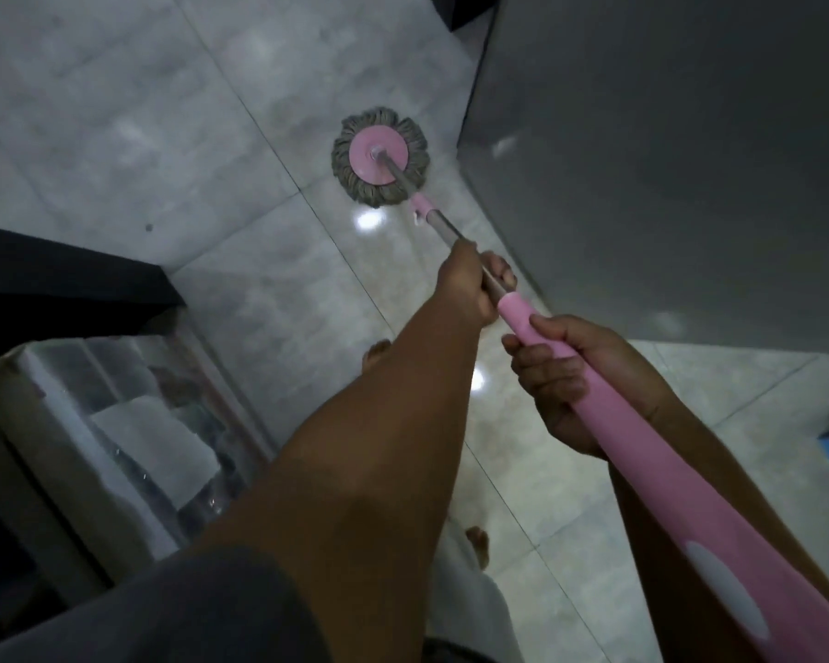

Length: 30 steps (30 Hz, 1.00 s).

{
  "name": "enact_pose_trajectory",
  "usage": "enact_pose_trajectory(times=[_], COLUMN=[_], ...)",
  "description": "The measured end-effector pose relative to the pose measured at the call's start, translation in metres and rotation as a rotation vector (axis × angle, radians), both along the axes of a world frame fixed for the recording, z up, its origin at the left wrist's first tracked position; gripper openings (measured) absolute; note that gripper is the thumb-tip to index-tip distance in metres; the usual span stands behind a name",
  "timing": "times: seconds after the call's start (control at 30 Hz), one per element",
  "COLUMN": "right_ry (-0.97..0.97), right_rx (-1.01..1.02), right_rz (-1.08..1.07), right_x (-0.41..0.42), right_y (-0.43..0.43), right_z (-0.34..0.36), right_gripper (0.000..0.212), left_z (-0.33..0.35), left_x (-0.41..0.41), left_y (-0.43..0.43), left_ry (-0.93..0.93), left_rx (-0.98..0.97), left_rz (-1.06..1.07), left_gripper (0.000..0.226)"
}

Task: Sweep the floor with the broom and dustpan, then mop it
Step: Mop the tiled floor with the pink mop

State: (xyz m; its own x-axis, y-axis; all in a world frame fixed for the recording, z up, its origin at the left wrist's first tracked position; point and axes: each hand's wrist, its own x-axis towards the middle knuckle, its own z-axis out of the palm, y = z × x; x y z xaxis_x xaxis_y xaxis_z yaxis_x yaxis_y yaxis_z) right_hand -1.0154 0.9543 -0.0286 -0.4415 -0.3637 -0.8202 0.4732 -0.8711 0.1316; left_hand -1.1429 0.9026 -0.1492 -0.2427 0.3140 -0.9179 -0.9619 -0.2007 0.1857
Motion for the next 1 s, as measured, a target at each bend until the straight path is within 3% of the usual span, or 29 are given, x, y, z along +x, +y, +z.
enact_pose_trajectory(times=[0.13,0.37,0.6,0.8,1.0], right_ry=[0.056,0.092,0.05,-0.004,-0.112], right_rx=[0.064,0.018,0.021,-0.013,0.094], right_rz=[-0.01,-0.079,-0.05,-0.055,-0.012], right_x=[-0.097,-0.147,-0.071,0.023,0.106], right_y=[-0.001,-0.015,-0.041,-0.059,-0.08], right_z=[-0.022,-0.048,-0.021,0.012,0.046], right_gripper=[0.029,0.018,0.015,0.016,0.022], left_z=[-0.022,-0.04,-0.02,0.009,0.021], left_x=[-0.1,-0.153,-0.074,0.022,0.114], left_y=[0.01,0.0,-0.027,-0.051,-0.075], left_ry=[-0.004,0.034,0.014,-0.077,-0.249], left_rx=[0.042,0.059,0.029,0.02,0.173], left_rz=[0.03,0.04,-0.04,0.029,0.066], left_gripper=[0.057,0.054,0.049,0.037,0.042])
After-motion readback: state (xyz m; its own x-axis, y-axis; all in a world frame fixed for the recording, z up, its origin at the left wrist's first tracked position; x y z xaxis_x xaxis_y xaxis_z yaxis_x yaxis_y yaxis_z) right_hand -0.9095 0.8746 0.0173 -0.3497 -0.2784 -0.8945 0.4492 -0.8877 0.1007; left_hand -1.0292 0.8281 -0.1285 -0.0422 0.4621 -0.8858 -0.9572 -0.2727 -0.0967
